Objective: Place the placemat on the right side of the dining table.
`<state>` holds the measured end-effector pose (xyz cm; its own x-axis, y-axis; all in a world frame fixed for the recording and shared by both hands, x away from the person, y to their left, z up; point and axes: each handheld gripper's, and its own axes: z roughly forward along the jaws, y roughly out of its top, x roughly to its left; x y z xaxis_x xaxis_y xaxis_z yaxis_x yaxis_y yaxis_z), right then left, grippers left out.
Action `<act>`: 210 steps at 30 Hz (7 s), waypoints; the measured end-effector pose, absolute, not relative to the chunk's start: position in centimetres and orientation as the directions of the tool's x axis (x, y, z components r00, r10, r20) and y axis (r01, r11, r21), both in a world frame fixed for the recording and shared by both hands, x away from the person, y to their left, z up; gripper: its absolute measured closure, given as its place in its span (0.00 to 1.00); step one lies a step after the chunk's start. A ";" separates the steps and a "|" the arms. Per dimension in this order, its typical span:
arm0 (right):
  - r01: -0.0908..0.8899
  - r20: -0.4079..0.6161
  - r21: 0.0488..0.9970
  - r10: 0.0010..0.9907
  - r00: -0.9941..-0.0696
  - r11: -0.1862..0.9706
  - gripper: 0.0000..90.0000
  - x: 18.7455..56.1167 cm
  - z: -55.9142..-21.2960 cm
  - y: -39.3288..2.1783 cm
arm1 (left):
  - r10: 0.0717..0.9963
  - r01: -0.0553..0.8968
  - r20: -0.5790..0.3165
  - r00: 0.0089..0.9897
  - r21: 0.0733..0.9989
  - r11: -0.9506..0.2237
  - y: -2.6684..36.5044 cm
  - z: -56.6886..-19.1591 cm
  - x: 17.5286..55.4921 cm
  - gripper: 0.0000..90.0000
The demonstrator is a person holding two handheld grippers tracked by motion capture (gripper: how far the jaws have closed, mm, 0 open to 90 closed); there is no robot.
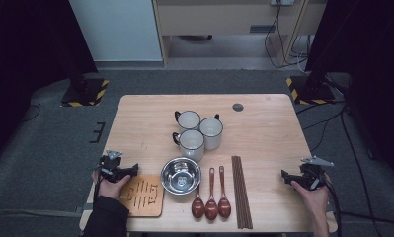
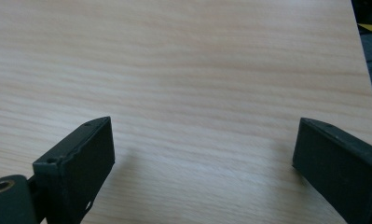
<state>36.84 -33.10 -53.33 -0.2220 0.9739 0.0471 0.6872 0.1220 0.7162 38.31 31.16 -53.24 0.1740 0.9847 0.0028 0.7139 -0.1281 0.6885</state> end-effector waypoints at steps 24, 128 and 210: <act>0.641 0.113 0.764 0.962 -0.248 0.075 0.01 35.2 -49.6 -31.4 | 0.976 0.668 -0.086 0.198 0.741 -0.071 31.1 -51.4 33.8 0.16; 0.570 0.137 0.802 0.873 -0.468 0.179 0.15 34.7 -45.5 -21.7 | 0.971 0.734 -0.177 0.162 0.679 0.002 29.7 -52.2 31.5 0.27; 0.453 0.263 0.863 0.565 -0.782 0.225 0.32 35.7 -42.7 1.7 | 0.957 0.592 -0.243 0.159 0.799 0.105 30.9 -48.8 29.4 0.27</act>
